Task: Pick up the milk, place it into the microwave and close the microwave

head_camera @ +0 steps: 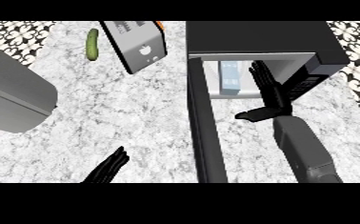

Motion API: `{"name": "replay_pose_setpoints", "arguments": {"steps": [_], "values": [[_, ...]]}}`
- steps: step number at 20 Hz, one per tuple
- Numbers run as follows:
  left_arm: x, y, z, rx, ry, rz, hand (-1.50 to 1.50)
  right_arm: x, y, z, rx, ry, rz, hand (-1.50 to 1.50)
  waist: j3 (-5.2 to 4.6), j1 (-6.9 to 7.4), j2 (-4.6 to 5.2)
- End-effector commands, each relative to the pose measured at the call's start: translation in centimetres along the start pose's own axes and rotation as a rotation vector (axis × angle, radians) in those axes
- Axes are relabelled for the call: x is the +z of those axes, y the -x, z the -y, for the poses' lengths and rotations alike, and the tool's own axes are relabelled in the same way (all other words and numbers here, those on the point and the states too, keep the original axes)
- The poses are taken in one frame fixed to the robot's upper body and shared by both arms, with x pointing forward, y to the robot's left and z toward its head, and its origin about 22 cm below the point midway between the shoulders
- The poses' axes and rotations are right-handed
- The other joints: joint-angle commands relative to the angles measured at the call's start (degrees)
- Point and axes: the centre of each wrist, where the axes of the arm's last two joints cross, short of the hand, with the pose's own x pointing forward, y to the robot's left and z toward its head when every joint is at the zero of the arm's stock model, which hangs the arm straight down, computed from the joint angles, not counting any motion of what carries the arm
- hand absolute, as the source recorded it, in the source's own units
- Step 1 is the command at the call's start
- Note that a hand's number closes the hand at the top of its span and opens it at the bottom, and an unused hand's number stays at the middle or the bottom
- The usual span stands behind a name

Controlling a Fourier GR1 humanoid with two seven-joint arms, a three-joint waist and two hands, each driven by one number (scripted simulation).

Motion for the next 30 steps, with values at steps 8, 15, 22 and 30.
{"name": "replay_pose_setpoints", "arguments": {"steps": [8,15,22,30], "values": [[-6.0,3.1,2.0,-0.072,0.045,-0.026,1.50,13.5,1.8,3.0,0.080,0.077,-0.090,-1.50,-0.06,-1.86,-0.16],[-8.7,4.5,2.4,-0.158,0.145,-0.069,1.50,21.9,-2.9,6.9,0.070,0.155,-0.045,-1.50,-0.06,-1.91,0.01],[-13.1,7.8,4.7,-0.181,0.230,-0.068,1.50,27.8,-6.3,9.1,0.072,0.211,0.005,-1.50,0.10,-0.11,0.50],[-15.0,9.6,9.5,-0.205,0.281,-0.032,1.50,28.4,-9.2,9.2,0.045,0.108,0.100,-1.50,0.09,-1.15,0.58]]}}
